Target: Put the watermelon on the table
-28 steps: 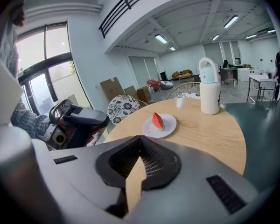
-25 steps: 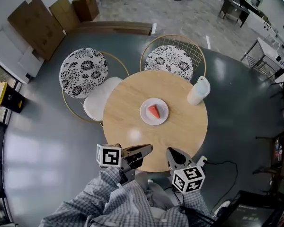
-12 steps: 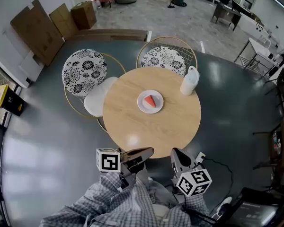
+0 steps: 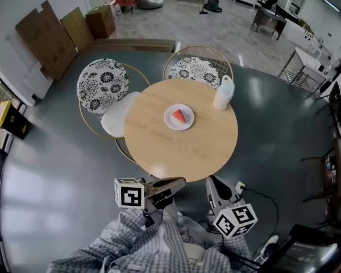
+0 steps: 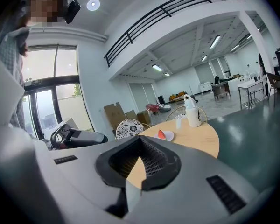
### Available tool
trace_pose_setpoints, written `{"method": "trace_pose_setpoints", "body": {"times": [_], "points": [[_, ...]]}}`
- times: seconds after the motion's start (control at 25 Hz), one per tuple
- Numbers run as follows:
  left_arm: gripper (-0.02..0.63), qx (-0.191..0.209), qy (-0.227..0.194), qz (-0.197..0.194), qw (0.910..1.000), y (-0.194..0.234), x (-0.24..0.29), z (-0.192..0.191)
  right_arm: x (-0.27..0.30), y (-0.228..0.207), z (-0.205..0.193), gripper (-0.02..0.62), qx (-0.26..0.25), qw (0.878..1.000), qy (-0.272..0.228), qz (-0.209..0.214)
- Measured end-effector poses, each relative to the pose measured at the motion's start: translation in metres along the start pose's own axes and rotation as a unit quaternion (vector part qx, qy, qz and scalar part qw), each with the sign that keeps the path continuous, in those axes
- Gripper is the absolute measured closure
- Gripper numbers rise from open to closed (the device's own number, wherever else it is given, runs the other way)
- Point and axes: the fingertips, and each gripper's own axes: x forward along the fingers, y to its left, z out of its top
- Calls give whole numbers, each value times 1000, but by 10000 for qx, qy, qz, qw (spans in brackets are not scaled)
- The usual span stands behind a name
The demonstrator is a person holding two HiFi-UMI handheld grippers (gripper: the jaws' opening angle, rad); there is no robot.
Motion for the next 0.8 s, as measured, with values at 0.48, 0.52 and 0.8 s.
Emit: {"method": "trace_pose_setpoints", "body": {"times": [0.48, 0.52, 0.8], "points": [[598, 29, 15, -74, 10000, -10, 1, -7, -5, 7, 1, 588, -45, 9997, -146, 178], [598, 19, 9, -55, 10000, -11, 1, -7, -6, 8, 2, 588, -42, 9997, -147, 173], [598, 91, 5, -19, 10000, -13, 0, -6, -7, 9, 4, 588, -27, 9997, -167, 188]]}}
